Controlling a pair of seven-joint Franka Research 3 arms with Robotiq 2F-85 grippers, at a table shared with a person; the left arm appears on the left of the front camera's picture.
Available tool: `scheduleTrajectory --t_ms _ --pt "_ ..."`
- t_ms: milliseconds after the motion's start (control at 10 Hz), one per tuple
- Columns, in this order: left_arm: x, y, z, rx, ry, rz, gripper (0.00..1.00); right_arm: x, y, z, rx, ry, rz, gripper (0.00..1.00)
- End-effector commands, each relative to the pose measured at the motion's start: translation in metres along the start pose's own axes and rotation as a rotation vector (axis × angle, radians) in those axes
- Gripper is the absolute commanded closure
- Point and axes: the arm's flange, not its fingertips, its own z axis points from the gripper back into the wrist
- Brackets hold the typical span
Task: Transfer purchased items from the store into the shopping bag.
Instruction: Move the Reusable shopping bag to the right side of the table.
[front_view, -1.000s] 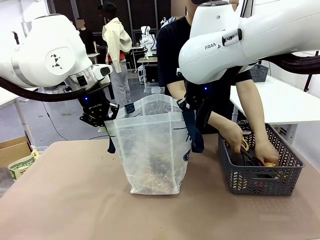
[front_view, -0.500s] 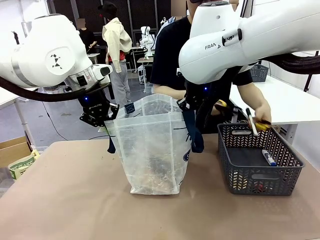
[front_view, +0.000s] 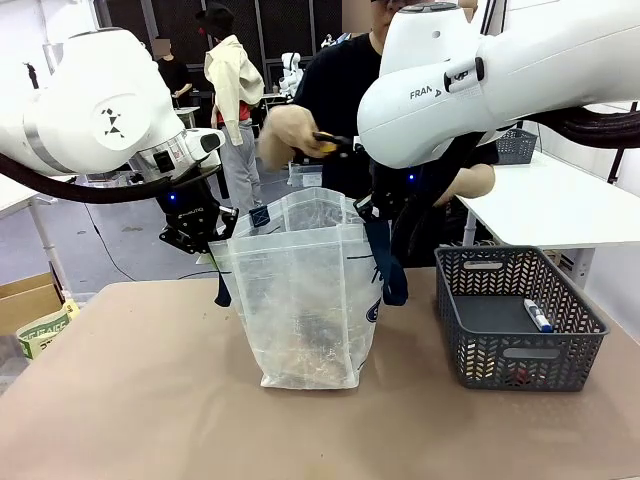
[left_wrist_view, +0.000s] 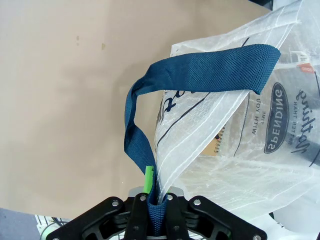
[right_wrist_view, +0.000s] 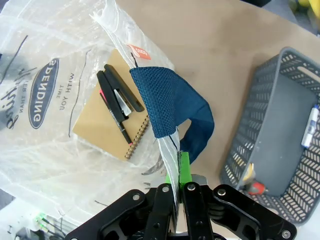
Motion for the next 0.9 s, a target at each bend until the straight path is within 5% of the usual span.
scheduleTrajectory --t_ms 0,800 --pt "0.0008 0.0018 0.0009 0.000 -0.001 0.004 1.00 0.0003 -0.0013 0.0005 -0.001 -0.001 -0.003 1.00" --pt "0.0008 0.0018 0.0009 0.000 -0.001 0.004 1.00 0.0003 -0.0013 0.0005 -0.001 -0.001 -0.003 1.00"
